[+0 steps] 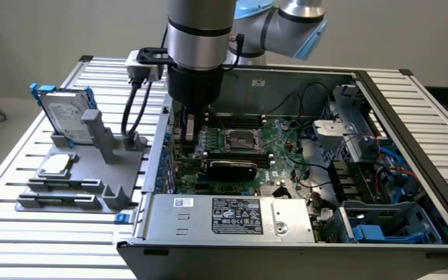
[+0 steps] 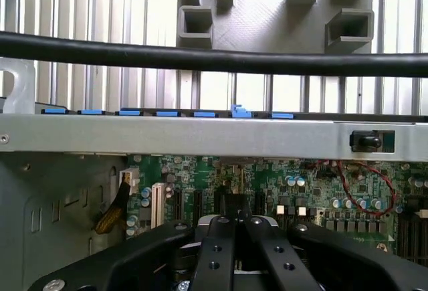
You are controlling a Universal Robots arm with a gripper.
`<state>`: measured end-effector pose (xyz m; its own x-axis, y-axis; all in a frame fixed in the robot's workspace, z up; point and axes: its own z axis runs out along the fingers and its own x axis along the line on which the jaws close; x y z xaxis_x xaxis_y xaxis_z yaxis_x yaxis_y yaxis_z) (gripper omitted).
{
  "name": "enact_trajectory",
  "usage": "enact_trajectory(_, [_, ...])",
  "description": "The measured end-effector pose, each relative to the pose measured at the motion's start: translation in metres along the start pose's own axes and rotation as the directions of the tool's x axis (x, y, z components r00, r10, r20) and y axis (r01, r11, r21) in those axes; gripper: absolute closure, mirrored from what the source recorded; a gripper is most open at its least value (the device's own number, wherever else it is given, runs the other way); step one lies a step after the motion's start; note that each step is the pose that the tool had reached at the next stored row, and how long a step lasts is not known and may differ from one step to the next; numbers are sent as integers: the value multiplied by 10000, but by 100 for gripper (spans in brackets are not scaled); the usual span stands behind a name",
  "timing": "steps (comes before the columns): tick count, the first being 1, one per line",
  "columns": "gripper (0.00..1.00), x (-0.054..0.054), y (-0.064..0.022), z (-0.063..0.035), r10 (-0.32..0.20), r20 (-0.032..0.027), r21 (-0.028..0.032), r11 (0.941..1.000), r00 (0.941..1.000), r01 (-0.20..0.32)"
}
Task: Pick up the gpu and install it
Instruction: 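Press down on the gpu until it lock into place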
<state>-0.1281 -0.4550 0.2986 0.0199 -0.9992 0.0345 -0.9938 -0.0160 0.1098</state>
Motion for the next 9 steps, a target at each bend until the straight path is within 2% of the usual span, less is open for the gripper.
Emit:
enact_trajectory(5, [89, -1, 42, 3, -2, -21, -125, 9999, 10000, 2])
enact_trajectory(9, [89, -1, 47, 5, -1, -37, -155, 9999, 10000, 1])
